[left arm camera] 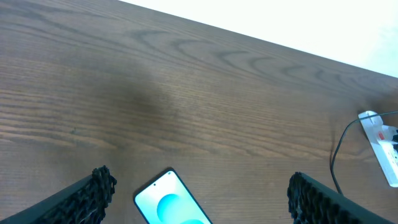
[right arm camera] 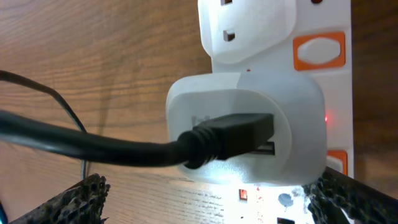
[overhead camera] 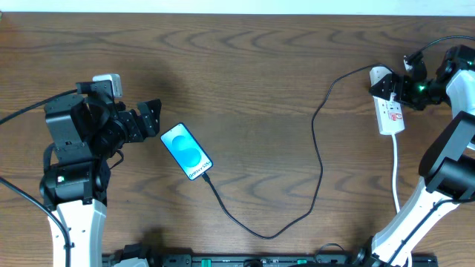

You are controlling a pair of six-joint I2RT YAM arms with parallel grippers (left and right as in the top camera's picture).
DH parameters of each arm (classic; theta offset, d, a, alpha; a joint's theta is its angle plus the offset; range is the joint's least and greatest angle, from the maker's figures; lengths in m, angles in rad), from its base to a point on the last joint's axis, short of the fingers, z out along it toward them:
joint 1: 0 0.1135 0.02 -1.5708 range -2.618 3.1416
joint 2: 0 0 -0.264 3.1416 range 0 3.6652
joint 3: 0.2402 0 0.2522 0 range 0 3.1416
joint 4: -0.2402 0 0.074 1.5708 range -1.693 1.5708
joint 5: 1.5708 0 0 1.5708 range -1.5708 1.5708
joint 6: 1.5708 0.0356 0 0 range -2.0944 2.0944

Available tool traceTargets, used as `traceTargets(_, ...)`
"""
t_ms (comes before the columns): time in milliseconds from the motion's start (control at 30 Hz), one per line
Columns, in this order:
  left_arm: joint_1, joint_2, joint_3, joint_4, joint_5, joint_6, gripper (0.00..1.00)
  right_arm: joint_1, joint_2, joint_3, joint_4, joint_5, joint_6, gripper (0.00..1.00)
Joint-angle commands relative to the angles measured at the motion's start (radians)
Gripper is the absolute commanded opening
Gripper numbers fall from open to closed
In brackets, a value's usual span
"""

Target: Plug charger to phone and switch on socket

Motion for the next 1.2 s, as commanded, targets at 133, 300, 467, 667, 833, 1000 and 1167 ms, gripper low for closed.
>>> traceTargets(133,0.002,0.002,-0.003,0.001,0.005,0.018,0.91,0.003,0.024,-0.013,-0.127,0.17,0.104,0.99)
traceTargets(300,0.002,0.002,-0.003,0.001,0.005,0.018,0.91,-0.007,-0.017,0.06,-0.193,0.248,0.108,0.99)
traceTargets(467,0.002,0.002,-0.003,0.001,0.005,0.018,0.91,-0.007,-0.057,0.138,-0.243,0.311,0.128,0.99)
traceTargets(667,0.002,0.002,-0.003,0.001,0.005,0.018,0.91,-0.006,-0.115,0.19,-0.278,0.346,0.161,0.99)
traceTargets(833,0.002,0.002,-0.003,0.001,0.005,0.018,0.91,-0.006,-0.167,0.192,-0.284,0.367,0.185,0.99)
traceTargets(1000,0.002,0.002,-0.003,0.001,0.005,0.018,0.91,-0.006,-0.224,0.192,-0.302,0.37,0.186,0.99)
traceTargets(1167,0.002,0.002,-0.003,0.001,0.005,0.018,0.91,-0.006,-0.287,0.192,-0.31,0.372,0.186,0.99)
